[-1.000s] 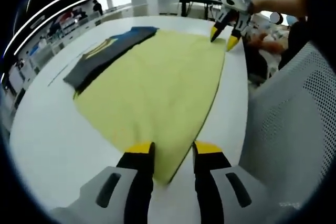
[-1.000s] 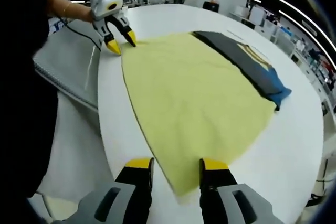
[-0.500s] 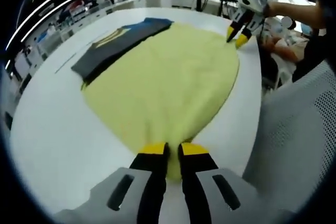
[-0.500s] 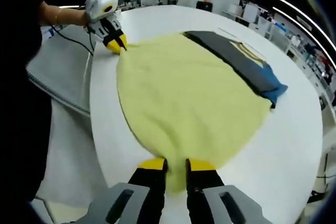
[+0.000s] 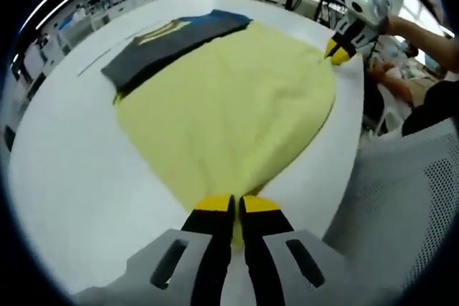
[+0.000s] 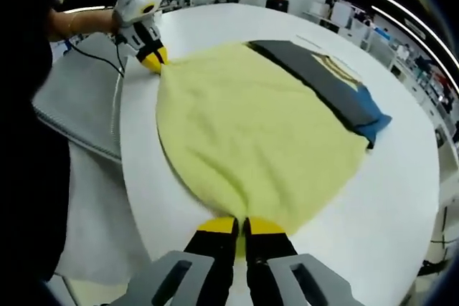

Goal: Fold the garment on the visible template until the final outline fits inside the template.

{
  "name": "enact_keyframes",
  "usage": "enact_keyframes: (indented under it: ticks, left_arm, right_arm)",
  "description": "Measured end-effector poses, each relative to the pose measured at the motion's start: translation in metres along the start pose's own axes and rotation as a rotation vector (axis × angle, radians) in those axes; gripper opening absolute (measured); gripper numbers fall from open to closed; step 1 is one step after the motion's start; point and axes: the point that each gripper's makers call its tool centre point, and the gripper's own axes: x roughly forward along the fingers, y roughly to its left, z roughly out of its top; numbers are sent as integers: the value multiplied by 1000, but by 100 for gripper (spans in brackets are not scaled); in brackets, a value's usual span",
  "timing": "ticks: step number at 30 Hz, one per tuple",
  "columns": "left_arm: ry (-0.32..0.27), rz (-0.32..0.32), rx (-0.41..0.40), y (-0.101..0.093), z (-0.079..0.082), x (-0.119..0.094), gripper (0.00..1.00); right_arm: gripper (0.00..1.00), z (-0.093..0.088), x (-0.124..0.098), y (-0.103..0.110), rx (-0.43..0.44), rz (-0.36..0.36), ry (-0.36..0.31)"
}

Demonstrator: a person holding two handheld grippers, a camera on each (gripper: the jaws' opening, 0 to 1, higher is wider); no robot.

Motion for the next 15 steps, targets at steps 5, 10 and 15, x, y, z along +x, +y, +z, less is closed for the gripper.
enact_keyframes:
  ticks: [5,10,15]
  left_arm:
    - [-8,-13,-40,-2,5,-9,1]
    - [-10,-27,-64,-7,6,-17,1]
    - [0,-37,-81,-12,7,-26,1]
  right_arm:
    - [0,4,-11,-1,34,0,-1]
    - [0,12,-24,-2,43,-1,-12]
    - [0,18,-33,1,40,6,-6]
